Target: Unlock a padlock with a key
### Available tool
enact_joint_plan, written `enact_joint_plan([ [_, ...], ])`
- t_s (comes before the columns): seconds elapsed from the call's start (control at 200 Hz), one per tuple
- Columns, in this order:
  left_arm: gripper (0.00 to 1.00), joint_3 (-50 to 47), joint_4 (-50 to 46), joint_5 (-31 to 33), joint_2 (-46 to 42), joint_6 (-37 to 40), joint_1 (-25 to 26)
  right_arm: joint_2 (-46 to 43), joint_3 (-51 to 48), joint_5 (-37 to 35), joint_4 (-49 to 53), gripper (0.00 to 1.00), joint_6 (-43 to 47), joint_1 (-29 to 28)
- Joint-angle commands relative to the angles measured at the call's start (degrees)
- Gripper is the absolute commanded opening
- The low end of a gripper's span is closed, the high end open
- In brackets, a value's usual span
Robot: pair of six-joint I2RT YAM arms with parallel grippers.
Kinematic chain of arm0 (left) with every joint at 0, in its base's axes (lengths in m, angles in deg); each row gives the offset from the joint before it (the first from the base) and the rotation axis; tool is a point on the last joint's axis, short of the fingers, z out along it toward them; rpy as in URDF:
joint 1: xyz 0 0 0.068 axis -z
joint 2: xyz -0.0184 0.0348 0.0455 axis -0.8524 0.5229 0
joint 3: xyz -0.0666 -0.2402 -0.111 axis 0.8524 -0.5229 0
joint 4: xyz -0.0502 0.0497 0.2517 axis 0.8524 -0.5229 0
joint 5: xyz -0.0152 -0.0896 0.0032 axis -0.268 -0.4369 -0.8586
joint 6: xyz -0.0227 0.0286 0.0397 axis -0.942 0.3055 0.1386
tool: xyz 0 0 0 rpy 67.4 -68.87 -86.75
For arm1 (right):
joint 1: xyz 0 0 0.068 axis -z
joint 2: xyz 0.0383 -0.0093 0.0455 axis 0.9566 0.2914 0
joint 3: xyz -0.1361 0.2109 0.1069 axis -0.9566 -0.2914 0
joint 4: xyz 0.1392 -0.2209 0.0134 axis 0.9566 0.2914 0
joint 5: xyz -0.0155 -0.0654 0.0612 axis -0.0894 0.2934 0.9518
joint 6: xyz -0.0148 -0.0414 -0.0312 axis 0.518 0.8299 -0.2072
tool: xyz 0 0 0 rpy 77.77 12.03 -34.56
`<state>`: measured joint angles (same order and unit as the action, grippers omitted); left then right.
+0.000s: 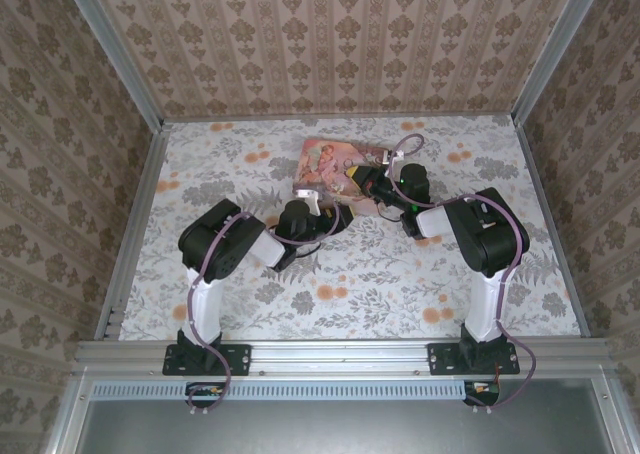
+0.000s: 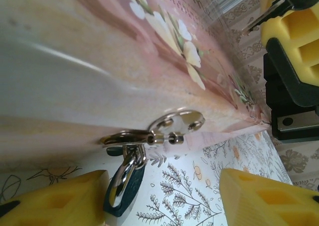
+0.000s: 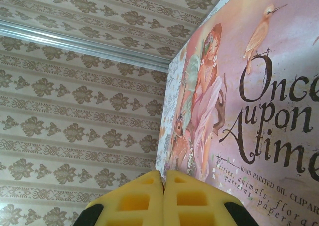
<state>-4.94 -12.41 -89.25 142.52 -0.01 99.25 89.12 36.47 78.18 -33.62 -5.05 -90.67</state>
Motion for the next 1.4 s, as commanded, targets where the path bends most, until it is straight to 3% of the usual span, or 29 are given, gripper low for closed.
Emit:
enact_joint_plan([
  [0.0,0.58,-0.09,2.53,0.53,0.9,-0.56,-0.38,3.61,-2.2,-0.4,5.24,0.0,0.66,0.24],
  [0.45,0.45,0.58,1.54,-0.26,-0.18,0.05,-1.49,3.88,-2.3,-0.42,5.16,0.0,0.68,0.31],
  [0.76,0.43,0.98,1.36,-0.78,1.03,0.04,-1.53,4.15,-2.28,-0.44,4.98,0.0,0.65,0.36],
  [1.395,0.24,1.84,-0.96,-0.36,1.47,0.35,-1.66,4.08,-2.2,-0.27,4.82,0.0,0.25,0.39],
])
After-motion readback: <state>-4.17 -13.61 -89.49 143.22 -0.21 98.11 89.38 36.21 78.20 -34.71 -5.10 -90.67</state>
